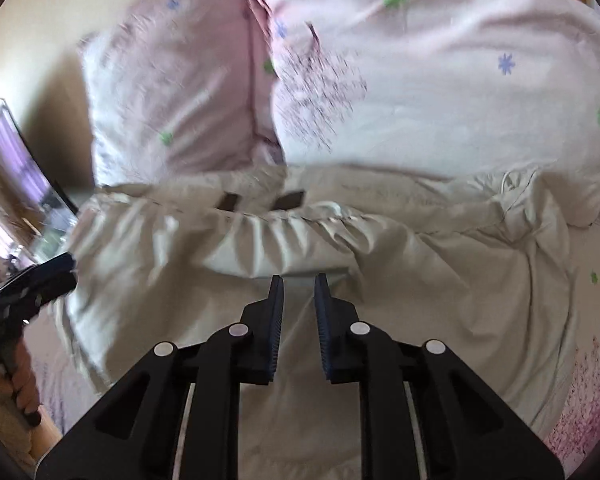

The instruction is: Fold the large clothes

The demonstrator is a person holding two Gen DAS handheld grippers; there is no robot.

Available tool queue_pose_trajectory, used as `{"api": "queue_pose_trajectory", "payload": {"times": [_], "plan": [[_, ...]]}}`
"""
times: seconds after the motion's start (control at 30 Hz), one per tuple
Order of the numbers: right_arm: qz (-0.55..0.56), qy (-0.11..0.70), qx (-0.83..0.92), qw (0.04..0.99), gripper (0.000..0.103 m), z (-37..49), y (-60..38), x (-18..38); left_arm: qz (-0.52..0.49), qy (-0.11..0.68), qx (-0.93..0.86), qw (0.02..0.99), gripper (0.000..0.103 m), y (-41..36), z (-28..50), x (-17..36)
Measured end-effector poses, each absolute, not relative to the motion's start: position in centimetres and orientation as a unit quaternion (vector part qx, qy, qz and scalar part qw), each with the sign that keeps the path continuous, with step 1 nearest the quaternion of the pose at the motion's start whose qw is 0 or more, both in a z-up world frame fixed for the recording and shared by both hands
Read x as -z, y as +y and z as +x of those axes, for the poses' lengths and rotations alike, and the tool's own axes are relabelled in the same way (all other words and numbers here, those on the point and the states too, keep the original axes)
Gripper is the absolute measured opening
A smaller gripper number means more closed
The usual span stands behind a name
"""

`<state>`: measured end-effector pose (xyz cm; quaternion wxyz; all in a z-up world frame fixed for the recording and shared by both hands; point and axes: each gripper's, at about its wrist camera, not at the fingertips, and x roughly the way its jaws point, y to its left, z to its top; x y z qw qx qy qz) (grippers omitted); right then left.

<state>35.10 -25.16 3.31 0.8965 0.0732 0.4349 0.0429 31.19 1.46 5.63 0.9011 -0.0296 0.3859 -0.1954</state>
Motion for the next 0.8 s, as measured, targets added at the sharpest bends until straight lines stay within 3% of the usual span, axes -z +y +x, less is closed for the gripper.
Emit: {"api": "queue_pose_trajectory", "payload": {"times": [0.37, 0.57, 0.67, 0.73, 0.8], "plan": [[0.142, 0.526, 0.018, 0.839, 0.014, 42.6, -27.7, 0.5, 0.013, 0.442, 0.125, 0.888, 0.049, -0.9, 37.9, -3.3], [0.158, 0.535, 0.0, 0.83, 0.014, 42.7, -28.6, 1.0, -0.012, 0.473, 0.104, 0.875, 0.046, -0.7, 40.1, -2.6], [0.158, 0.498, -0.038, 0.852, 0.031, 40.2, -29.1, -1.2, -0.041, 0.462, 0.137, 0.875, 0.048, 1.3, 38.1, -3.6], [0.176, 0.433, -0.048, 0.883, 0.066, 36.1, -31.4, -4.0, -0.05, 0.44, 0.14, 0.886, 0.056, 3.3, 36.4, -4.6], [0.18, 0.371, -0.013, 0.911, 0.074, 32.6, -34.5, -5.8, -0.045, 0.409, 0.122, 0.903, 0.065, 6.0, 34.8, -5.6]]}}
